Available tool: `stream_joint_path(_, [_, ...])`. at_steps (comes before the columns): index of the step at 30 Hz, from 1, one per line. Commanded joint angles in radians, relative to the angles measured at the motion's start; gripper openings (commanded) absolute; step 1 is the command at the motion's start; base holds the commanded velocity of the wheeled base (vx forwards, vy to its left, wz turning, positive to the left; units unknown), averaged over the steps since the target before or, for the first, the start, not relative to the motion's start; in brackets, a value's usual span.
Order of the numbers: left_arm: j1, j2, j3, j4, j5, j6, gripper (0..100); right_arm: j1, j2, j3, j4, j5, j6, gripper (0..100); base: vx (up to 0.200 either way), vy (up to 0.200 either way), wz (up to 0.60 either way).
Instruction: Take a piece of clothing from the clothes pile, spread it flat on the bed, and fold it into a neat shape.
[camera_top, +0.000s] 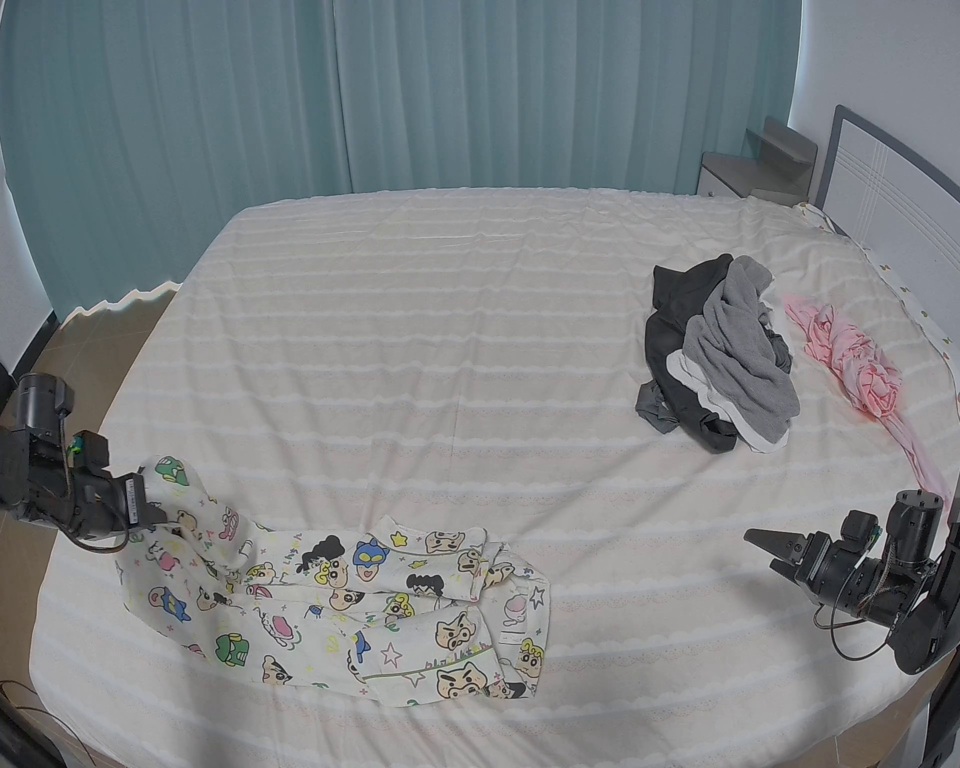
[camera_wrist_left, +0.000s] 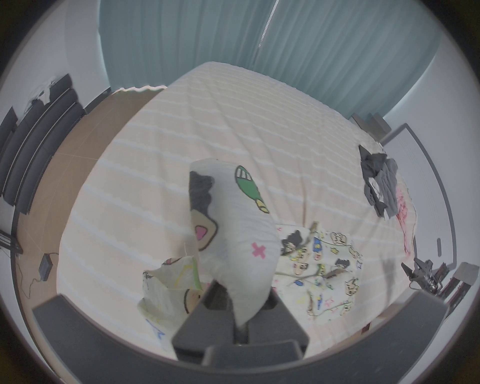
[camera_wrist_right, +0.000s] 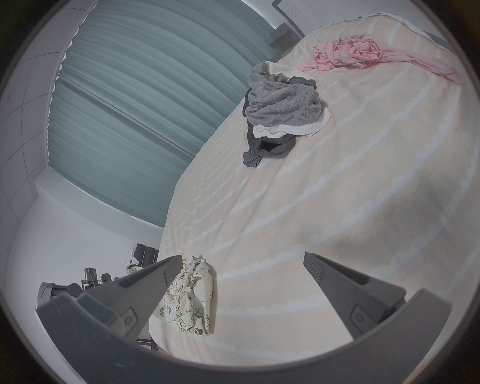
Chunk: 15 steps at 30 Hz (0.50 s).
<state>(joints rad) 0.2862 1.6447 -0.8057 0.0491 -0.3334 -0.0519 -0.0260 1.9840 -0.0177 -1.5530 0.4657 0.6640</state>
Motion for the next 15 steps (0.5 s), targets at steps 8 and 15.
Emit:
stream_joint_path(8, [-0.598,-0.114,0.0,0.003,0.301,-0.316,0,-0.003,0.001,0.018,-0.002,0.002,0.0,100,0.0,0.0,0.0])
stream_joint_path(15, [-0.892,0.159,-0.02,-0.255,0.51,-0.5,0,-0.005,0.001,0.018,-0.002,0.002,0.0,100,0.0,0.0,0.0])
